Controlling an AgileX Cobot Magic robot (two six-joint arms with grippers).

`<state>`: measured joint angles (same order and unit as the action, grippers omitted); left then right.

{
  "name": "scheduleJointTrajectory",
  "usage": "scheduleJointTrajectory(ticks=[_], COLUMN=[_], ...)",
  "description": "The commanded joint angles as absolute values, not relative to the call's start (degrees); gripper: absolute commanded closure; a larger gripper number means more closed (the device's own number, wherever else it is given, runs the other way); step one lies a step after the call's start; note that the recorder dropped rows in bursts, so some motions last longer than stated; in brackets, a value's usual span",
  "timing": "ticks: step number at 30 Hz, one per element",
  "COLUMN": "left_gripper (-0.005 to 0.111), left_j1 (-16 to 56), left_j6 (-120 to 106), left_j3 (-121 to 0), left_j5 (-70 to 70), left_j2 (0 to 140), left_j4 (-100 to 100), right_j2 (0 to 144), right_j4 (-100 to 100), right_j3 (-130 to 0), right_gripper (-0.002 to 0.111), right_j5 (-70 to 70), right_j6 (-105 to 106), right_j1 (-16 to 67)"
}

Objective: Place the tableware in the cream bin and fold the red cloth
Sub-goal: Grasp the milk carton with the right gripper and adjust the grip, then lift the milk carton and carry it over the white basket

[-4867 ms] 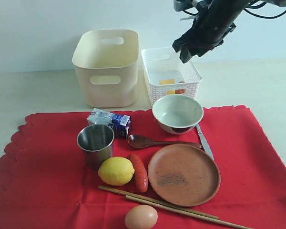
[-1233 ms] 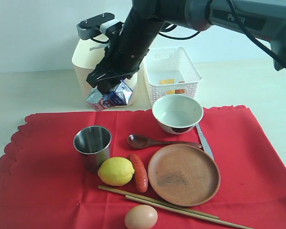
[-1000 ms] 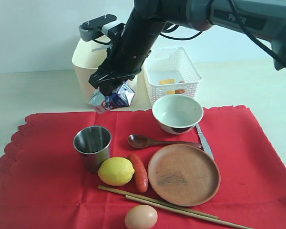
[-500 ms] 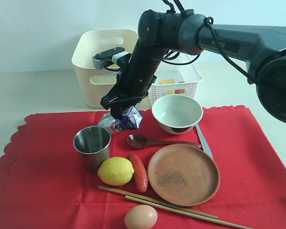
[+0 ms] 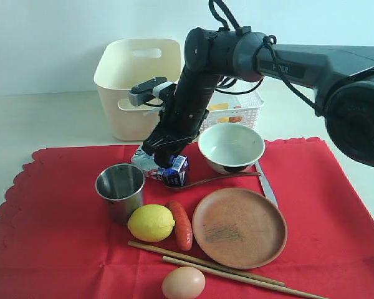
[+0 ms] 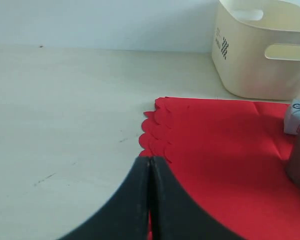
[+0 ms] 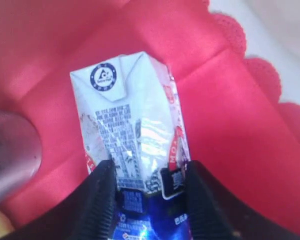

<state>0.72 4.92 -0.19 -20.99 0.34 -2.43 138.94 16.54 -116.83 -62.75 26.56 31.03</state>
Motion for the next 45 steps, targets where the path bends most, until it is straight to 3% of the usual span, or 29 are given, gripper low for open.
scheduleJointTrajectory(ticks=[1,7,10,34,37,43,45], left_gripper=[0.107,0.107,0.107,0.107,0.107,0.107,0.107], left_j1=[0.55,0.55,0.55,0.55,0.55,0.55,0.55], left_j6=[4.75,4.75,4.75,4.75,4.75,4.75,4.75], left_j3=[0.0,0.0,0.0,0.0,0.0,0.0,0.0], left_j5=[-20.26,-20.26,-20.26,-20.26,-20.26,-20.26,-20.26], left_j2=[0.0,0.0,0.0,0.0,0.0,0.0,0.0], left_j4=[-2.26,-2.26,-2.26,-2.26,-2.26,-2.26,-2.26], right_j2=[140.16,138.01,138.01,140.93,141.28,141.28,141.03], right_j4=[12.5,12.5,12.5,15.56,14.72,10.27,10.15], right_j3=[-116.4,-116.4,-116.4,-116.4,-116.4,-116.4,-116.4], right_gripper=[0.061,0.04,0.035,0.034,0.048,0.107,0.108], right_j5=[-60.79,-60.69,-61.1,-62.59,-59.69,-57.35,-57.26], right_j6=[27.59,29.98,31.66,36.81,35.08,29.56,28.42], right_j1=[30.86,30.86,30.98,31.31,31.31,31.31,31.31])
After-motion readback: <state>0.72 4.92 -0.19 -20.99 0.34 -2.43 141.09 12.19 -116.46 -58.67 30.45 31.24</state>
